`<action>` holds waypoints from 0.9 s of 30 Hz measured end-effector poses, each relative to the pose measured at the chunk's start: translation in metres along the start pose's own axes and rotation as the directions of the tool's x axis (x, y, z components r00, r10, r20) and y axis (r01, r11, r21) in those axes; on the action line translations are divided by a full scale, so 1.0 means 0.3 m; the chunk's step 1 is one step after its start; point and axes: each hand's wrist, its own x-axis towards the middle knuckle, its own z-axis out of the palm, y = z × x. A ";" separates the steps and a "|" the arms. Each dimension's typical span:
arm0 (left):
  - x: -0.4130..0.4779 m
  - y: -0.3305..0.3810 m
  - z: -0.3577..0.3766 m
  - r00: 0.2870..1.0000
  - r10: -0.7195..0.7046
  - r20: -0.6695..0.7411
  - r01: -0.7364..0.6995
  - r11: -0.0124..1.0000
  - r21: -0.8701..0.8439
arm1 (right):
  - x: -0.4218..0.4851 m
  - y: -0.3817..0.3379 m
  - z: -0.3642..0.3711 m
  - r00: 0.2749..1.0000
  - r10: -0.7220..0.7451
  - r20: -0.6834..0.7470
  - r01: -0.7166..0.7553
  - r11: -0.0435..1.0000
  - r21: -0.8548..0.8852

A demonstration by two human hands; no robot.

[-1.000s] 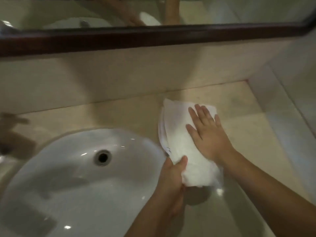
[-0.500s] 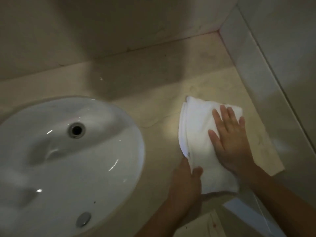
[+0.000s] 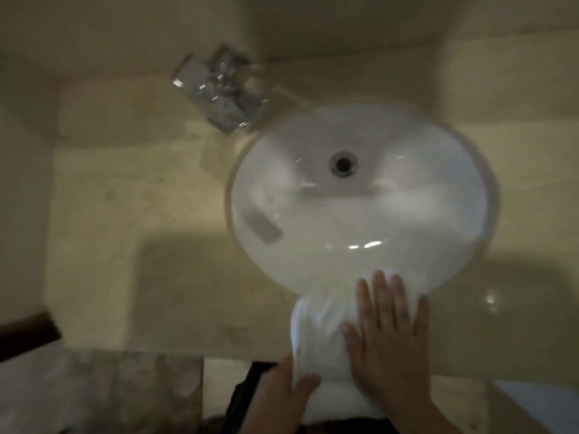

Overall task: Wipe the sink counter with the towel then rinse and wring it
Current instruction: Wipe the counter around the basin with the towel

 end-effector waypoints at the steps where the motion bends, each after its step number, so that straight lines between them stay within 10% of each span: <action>1: -0.024 -0.037 -0.078 0.999 -0.035 -0.037 0.033 0.999 -0.039 | 0.016 -0.095 0.012 1.000 -0.016 0.017 0.016 1.000 0.008; 12: 0.063 -0.397 -0.612 0.881 -0.169 -0.441 0.075 0.972 -0.223 | 0.239 -0.768 0.084 0.999 -0.033 0.025 0.030 0.993 0.110; 16: 0.112 -0.360 -0.744 0.728 -0.173 -0.663 0.008 0.970 -0.245 | 0.371 -0.933 0.071 1.000 0.005 -0.001 -0.005 0.987 0.163; 20: 0.183 -0.311 -0.715 0.474 0.226 -0.851 0.044 0.959 0.279 | 0.464 -0.917 0.050 1.000 -0.026 0.008 0.024 0.983 0.184; 24: 0.242 -0.257 -0.570 0.704 0.359 -0.614 -0.067 0.893 0.445 | 0.553 -0.835 0.050 0.958 -0.286 -0.024 0.286 0.958 0.029; 27: 0.274 -0.281 -0.565 0.726 0.301 -0.618 0.025 0.887 0.461 | 0.583 -0.860 0.045 0.938 -0.346 0.010 0.346 0.938 -0.022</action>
